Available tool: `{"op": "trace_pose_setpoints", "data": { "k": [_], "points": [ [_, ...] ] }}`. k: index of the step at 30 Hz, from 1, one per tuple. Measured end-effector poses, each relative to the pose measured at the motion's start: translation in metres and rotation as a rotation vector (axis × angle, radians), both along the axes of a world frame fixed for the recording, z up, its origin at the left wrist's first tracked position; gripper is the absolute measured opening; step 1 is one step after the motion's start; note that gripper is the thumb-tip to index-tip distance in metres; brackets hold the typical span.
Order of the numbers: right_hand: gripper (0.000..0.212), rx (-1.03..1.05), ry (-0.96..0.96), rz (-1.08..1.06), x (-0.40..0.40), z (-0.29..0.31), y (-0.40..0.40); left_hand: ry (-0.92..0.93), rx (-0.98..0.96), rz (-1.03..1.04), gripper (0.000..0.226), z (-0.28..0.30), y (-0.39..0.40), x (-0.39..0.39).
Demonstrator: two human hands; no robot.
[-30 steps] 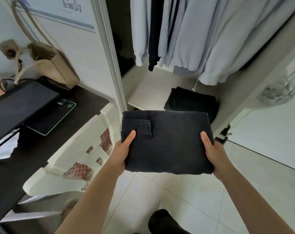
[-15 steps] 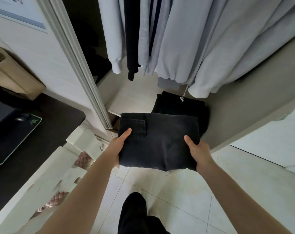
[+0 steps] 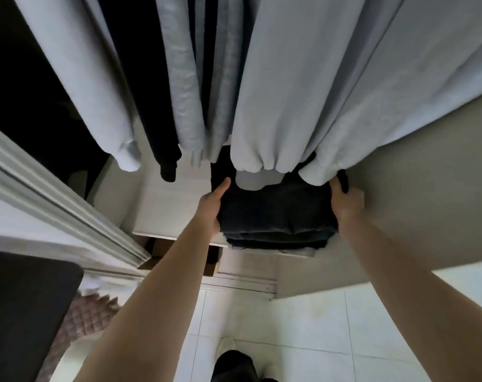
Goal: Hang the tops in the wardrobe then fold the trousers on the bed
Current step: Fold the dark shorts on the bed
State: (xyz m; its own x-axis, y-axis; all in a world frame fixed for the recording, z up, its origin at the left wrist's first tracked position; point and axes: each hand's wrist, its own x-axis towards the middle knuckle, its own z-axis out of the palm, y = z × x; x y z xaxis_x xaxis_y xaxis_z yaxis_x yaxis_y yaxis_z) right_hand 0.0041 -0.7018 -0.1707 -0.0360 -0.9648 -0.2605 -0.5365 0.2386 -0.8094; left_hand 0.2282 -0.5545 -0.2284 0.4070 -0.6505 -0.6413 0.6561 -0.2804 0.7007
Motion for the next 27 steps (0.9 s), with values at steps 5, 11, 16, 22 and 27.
{"op": "trace_pose_setpoints", "data": {
  "k": [5, 11, 16, 22, 27],
  "points": [
    [0.054, -0.011, 0.434, 0.167, 0.002, -0.050, -0.029, -0.207, 0.232, -0.192, 0.052, -0.055, -0.031, 0.013],
    [0.051, 0.125, 0.603, 0.240, 0.007, -0.066, -0.035, -0.045, 0.159, -0.140, 0.038, -0.067, -0.019, 0.009],
    [0.038, -0.086, 0.512, 0.099, 0.001, -0.061, -0.008, 0.071, 0.003, -0.156, 0.039, -0.063, -0.003, 0.005],
    [0.060, -0.076, 0.681, 0.226, -0.009, -0.071, 0.004, -0.106, 0.225, -0.227, 0.043, -0.071, 0.003, -0.007],
    [0.052, 0.022, 0.770, 0.338, -0.010, -0.069, 0.009, -0.329, 0.379, -0.241, 0.033, -0.064, 0.008, -0.015]
  ]
}}
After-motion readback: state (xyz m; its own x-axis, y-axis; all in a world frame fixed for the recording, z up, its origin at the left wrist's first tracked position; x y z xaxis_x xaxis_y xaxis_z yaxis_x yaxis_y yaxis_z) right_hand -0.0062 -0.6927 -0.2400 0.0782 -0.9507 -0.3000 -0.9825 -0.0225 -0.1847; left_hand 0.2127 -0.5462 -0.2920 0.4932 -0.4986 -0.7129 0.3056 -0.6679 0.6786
